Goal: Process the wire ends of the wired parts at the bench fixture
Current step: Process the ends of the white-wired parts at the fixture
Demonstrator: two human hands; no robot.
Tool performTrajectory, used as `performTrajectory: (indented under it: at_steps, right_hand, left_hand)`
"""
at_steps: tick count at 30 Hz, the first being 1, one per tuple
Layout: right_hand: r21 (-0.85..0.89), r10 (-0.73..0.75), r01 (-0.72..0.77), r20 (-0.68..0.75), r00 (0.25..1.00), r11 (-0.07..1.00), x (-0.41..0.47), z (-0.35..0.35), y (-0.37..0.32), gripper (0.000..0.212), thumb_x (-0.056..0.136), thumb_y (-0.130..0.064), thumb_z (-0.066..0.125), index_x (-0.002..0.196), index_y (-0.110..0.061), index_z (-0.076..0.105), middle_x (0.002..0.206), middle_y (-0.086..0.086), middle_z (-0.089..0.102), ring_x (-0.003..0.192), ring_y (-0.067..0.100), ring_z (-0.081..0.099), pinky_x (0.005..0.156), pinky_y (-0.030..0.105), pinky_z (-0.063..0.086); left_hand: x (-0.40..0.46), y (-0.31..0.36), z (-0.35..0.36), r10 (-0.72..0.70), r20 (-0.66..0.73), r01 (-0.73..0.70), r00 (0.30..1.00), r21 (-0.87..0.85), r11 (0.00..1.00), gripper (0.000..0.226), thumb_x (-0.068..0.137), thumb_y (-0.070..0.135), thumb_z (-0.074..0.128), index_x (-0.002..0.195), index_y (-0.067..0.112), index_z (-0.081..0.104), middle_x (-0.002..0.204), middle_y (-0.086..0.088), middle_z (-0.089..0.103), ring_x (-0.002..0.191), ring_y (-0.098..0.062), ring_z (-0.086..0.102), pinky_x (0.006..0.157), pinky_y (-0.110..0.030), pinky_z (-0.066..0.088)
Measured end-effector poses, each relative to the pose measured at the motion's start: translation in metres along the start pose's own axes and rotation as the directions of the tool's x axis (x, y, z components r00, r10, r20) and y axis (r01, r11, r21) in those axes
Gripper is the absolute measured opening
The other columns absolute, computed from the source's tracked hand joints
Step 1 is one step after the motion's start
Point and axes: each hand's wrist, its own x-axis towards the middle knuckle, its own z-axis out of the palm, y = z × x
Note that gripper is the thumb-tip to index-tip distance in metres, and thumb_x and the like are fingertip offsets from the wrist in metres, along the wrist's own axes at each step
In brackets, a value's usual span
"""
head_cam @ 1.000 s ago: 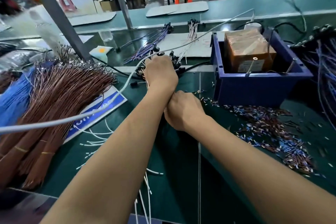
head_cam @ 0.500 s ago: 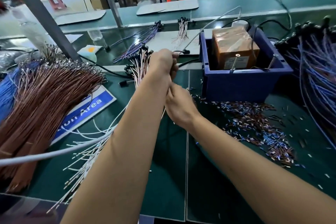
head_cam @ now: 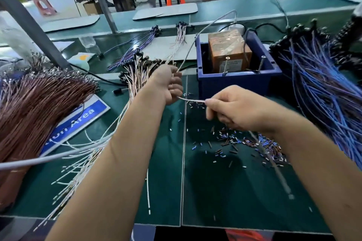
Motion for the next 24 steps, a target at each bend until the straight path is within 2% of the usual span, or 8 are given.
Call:
performTrajectory:
  at_steps: [4, 6, 8, 10, 12, 15, 19, 24]
  right_hand:
    - [-0.346, -0.08, 0.046, -0.084, 0.993, 0.937, -0.007, -0.034, 0.007, 0.039, 0.108, -0.027, 0.052, 0.079, -0.013, 0.074, 0.049, -0.006, 0.052, 0.04, 0.006, 0.042, 0.043, 0.015, 0.032]
    - [-0.538, -0.164, 0.058, -0.153, 0.975, 0.841, -0.006, -0.045, 0.012, 0.035, 0.107, -0.031, 0.055, 0.081, -0.02, 0.076, 0.058, -0.008, 0.061, 0.052, 0.006, 0.054, 0.052, 0.019, 0.038]
    - [-0.633, -0.31, 0.093, -0.241, 0.919, 0.768, -0.006, -0.049, 0.018, 0.025, 0.104, -0.03, 0.061, 0.09, -0.022, 0.079, 0.072, -0.009, 0.068, 0.069, 0.01, 0.059, 0.067, 0.031, 0.046]
    - [-0.608, -0.453, 0.188, -0.317, 0.833, 0.772, -0.006, -0.051, 0.029, 0.017, 0.101, -0.027, 0.067, 0.097, -0.017, 0.081, 0.075, -0.006, 0.07, 0.073, 0.014, 0.06, 0.073, 0.035, 0.048]
    - [-0.602, -0.556, 0.278, -0.34, 0.758, 0.748, -0.008, -0.051, 0.042, 0.018, 0.099, -0.026, 0.069, 0.096, -0.012, 0.08, 0.075, -0.003, 0.069, 0.071, 0.016, 0.061, 0.066, 0.034, 0.043]
    - [-0.58, -0.604, 0.323, -0.391, 0.695, 0.748, -0.011, -0.049, 0.064, 0.026, 0.102, -0.027, 0.06, 0.1, -0.009, 0.078, 0.087, 0.003, 0.075, 0.079, 0.024, 0.069, 0.068, 0.04, 0.05]
    - [-0.587, -0.603, 0.289, -0.455, 0.656, 0.757, -0.012, -0.043, 0.087, 0.026, 0.105, -0.026, 0.057, 0.1, -0.008, 0.076, 0.093, 0.004, 0.074, 0.085, 0.023, 0.069, 0.075, 0.046, 0.054]
    - [-0.521, -0.591, 0.323, -0.509, 0.625, 0.79, -0.009, -0.036, 0.093, 0.011, 0.097, -0.017, 0.074, 0.093, -0.008, 0.08, 0.086, 0.002, 0.071, 0.08, 0.015, 0.066, 0.074, 0.04, 0.054]
  left_hand:
    - [-0.011, -0.017, 0.003, 0.279, -0.028, -0.273, 0.96, 0.129, 0.953, 0.04, 0.109, 0.028, 0.042, 0.069, 0.022, 0.038, 0.05, 0.009, 0.027, 0.038, -0.006, 0.017, 0.031, -0.018, 0.013]
    - [-0.021, -0.03, 0.01, 0.523, 0.045, -0.517, 0.851, 0.246, 0.82, 0.037, 0.108, 0.028, 0.046, 0.073, 0.02, 0.042, 0.054, 0.008, 0.034, 0.042, -0.008, 0.024, 0.036, -0.022, 0.02]
    - [-0.031, -0.047, 0.021, 0.781, 0.154, -0.746, 0.605, 0.452, 0.489, 0.03, 0.106, 0.028, 0.052, 0.078, 0.016, 0.05, 0.061, 0.006, 0.043, 0.05, -0.012, 0.033, 0.044, -0.031, 0.028]
    - [-0.038, -0.067, 0.038, 0.882, 0.358, -0.797, 0.307, 0.604, 0.032, 0.02, 0.103, 0.021, 0.058, 0.085, 0.013, 0.061, 0.067, 0.007, 0.053, 0.055, -0.011, 0.044, 0.05, -0.035, 0.035]
    - [-0.038, -0.087, 0.052, 0.804, 0.562, -0.717, 0.193, 0.64, -0.275, 0.007, 0.096, 0.012, 0.06, 0.092, 0.008, 0.065, 0.08, 0.002, 0.061, 0.066, -0.019, 0.055, 0.057, -0.038, 0.044]
    - [-0.032, -0.108, 0.058, 0.752, 0.614, -0.658, 0.239, 0.672, -0.339, 0.02, 0.087, 0.009, 0.055, 0.105, 0.009, 0.065, 0.099, -0.004, 0.063, 0.08, -0.033, 0.058, 0.064, -0.045, 0.049]
    - [-0.016, -0.125, 0.05, 0.708, 0.64, -0.646, 0.298, 0.681, -0.344, 0.023, 0.088, 0.008, 0.063, 0.111, 0.009, 0.066, 0.097, -0.007, 0.072, 0.085, -0.036, 0.065, 0.068, -0.047, 0.052]
    - [0.0, -0.128, 0.034, 0.731, 0.589, -0.708, 0.345, 0.674, -0.209, 0.013, 0.086, 0.004, 0.074, 0.099, 0.008, 0.075, 0.083, -0.004, 0.076, 0.076, -0.026, 0.071, 0.071, -0.042, 0.055]
